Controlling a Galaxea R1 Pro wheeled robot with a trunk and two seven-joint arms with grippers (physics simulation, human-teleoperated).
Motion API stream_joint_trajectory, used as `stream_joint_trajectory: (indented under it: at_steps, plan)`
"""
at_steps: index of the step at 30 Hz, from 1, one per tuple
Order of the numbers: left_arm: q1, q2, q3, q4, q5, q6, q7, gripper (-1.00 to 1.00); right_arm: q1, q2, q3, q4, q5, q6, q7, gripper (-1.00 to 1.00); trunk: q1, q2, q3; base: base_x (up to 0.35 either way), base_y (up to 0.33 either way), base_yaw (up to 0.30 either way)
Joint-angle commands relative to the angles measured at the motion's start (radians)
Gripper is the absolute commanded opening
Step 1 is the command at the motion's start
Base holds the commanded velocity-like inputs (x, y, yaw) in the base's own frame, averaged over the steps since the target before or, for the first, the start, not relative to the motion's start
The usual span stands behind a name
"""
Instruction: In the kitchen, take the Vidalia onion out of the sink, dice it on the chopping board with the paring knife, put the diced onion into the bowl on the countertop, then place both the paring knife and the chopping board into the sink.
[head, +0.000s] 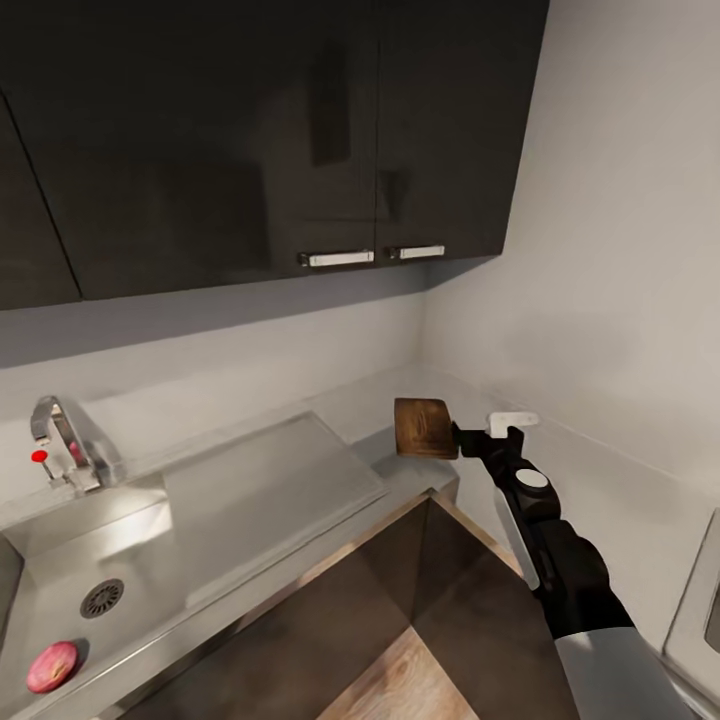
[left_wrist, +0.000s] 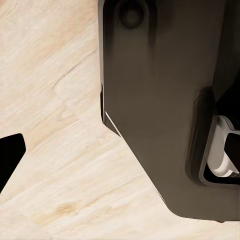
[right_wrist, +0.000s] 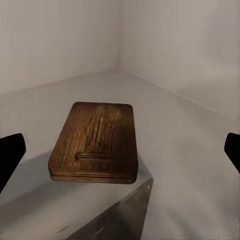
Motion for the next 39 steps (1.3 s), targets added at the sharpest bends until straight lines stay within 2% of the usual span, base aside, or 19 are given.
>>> stream_joint_trajectory:
  at_steps: [1,5,8,10,12,14,20,21,22,24,26,29,32,35,39]
  plan:
    - [0.000,0.000,0.000,-0.001,0.001,-0.002,0.000,1.00,-0.001,-0.001,0.004,-0.002,-0.003,0.009,-0.007,1.00,0.001,-0.002,-0.002,0.046,0.000,0.000]
    - [0.000,-0.001,0.000,-0.001,0.001,-0.002,0.000,1.00,-0.013,-0.001,0.005,0.005,-0.002,0.048,-0.010,1.00,0.001,-0.002,-0.002,0.017,0.000,0.000]
    - [0.000,-0.007,0.000,-0.001,0.001,-0.003,0.000,1.00,-0.068,-0.001,0.004,0.112,-0.002,0.089,-0.013,1.00,0.001,-0.002,-0.002,0.003,0.000,0.000]
    - [0.000,-0.010,0.000,-0.001,0.001,-0.003,0.000,1.00,-0.126,-0.001,0.002,0.211,-0.001,0.096,-0.015,1.00,0.001,-0.002,-0.002,0.001,0.000,0.000]
    - [0.000,-0.012,0.000,-0.001,0.001,-0.003,0.000,1.00,-0.222,-0.001,0.001,0.355,-0.001,0.100,-0.016,1.00,0.001,-0.002,-0.002,0.000,0.000,0.000]
    - [0.001,-0.013,-0.001,-0.001,0.001,-0.003,0.000,1.00,-0.291,-0.001,0.001,0.441,-0.001,0.101,-0.016,1.00,0.001,-0.002,-0.002,0.000,0.000,0.000]
    - [0.000,-0.014,-0.002,-0.001,0.001,-0.003,0.000,1.00,-0.434,-0.001,0.000,0.542,-0.001,0.108,-0.034,1.00,0.001,-0.002,-0.002,0.000,0.000,0.000]
    - [0.000,-0.016,-0.002,-0.001,0.001,-0.004,0.000,1.00,-0.485,0.000,-0.001,0.591,-0.001,0.117,-0.063,1.00,0.001,-0.002,-0.002,0.000,0.000,0.000]
    - [0.000,-0.020,-0.002,-0.001,0.001,-0.004,0.000,1.00,-0.566,0.005,-0.001,0.676,-0.002,0.139,-0.100,1.00,0.001,-0.002,-0.002,0.000,0.000,0.000]
    - [0.000,-0.022,-0.002,-0.001,0.001,-0.004,0.000,1.00,-0.644,0.008,-0.001,0.743,-0.002,0.169,-0.118,1.00,0.001,-0.002,-0.002,0.000,0.000,0.000]
    - [0.000,-0.023,-0.002,-0.001,0.001,-0.004,0.000,1.00,-0.698,0.010,-0.001,0.771,-0.002,0.200,-0.125,1.00,0.001,-0.002,-0.002,0.000,0.000,0.000]
    - [0.001,-0.035,-0.002,-0.001,0.001,-0.004,0.000,1.00,-0.788,0.012,-0.002,0.793,-0.006,0.294,-0.129,1.00,0.001,-0.002,-0.002,0.000,0.000,0.000]
    - [0.001,-0.039,-0.002,-0.001,0.000,-0.004,0.000,1.00,-0.812,0.024,-0.007,0.798,-0.052,0.333,-0.129,1.00,0.001,-0.002,-0.002,0.000,0.000,0.000]
    - [0.000,-0.041,-0.002,-0.001,0.000,-0.004,0.000,1.00,-0.819,0.030,-0.012,0.804,-0.124,0.370,-0.131,1.00,0.001,-0.002,-0.002,0.000,0.000,0.000]
    - [0.000,-0.041,-0.002,-0.001,0.000,-0.006,0.000,1.00,-0.822,0.035,-0.014,0.819,-0.167,0.459,-0.130,1.00,0.001,-0.002,-0.002,0.000,0.000,0.000]
